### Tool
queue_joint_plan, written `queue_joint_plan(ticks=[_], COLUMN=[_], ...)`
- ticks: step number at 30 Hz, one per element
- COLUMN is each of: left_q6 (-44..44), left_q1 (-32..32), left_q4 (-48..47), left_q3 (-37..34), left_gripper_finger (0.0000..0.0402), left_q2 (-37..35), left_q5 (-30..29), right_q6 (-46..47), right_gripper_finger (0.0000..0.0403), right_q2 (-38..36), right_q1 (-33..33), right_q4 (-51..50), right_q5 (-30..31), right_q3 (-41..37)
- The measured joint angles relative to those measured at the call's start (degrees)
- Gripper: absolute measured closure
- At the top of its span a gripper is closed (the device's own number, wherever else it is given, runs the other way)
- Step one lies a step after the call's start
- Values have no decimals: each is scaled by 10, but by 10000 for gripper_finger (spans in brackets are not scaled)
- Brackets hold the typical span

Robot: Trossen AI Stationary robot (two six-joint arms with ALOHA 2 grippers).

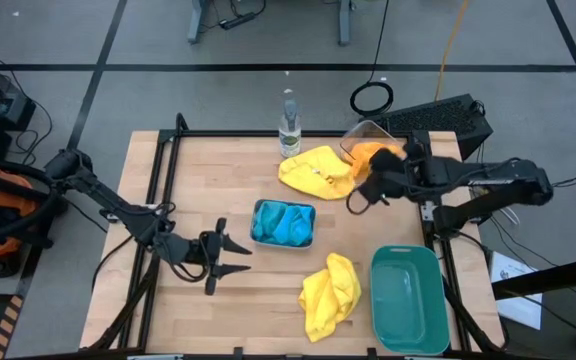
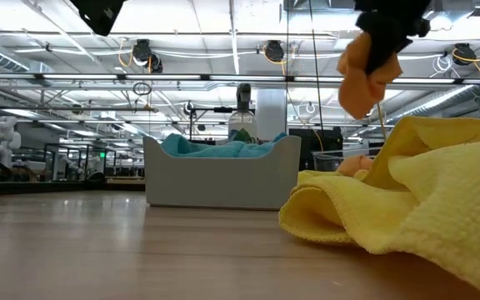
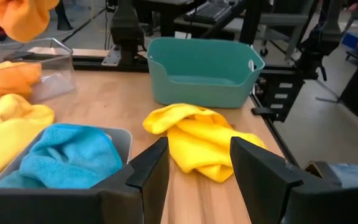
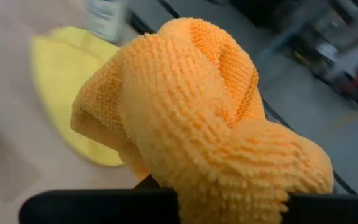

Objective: Sort microfiber towel by color & place in baskets
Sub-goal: Put the orange towel in the transparent container

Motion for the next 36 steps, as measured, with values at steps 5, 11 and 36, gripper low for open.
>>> queue_joint_plan(ticks=[5,11,36], left_q6=[7,56,196], left_q1=[0,4,121], left_q4=[1,12,25], left_q3=[0,0,0], left_gripper_finger=[226,226,226], left_q2=[0,0,0], left_q5=[-1,-2,20], right_q6=[4,1,-53], right_gripper_finger=[374,376,286], right_q2=[2,3,3], right_q1=[-80,-160,-257], right_q4=[-14,12,200], right_q5=[-16,-94,-145], right_q3=[-10,-79,-240])
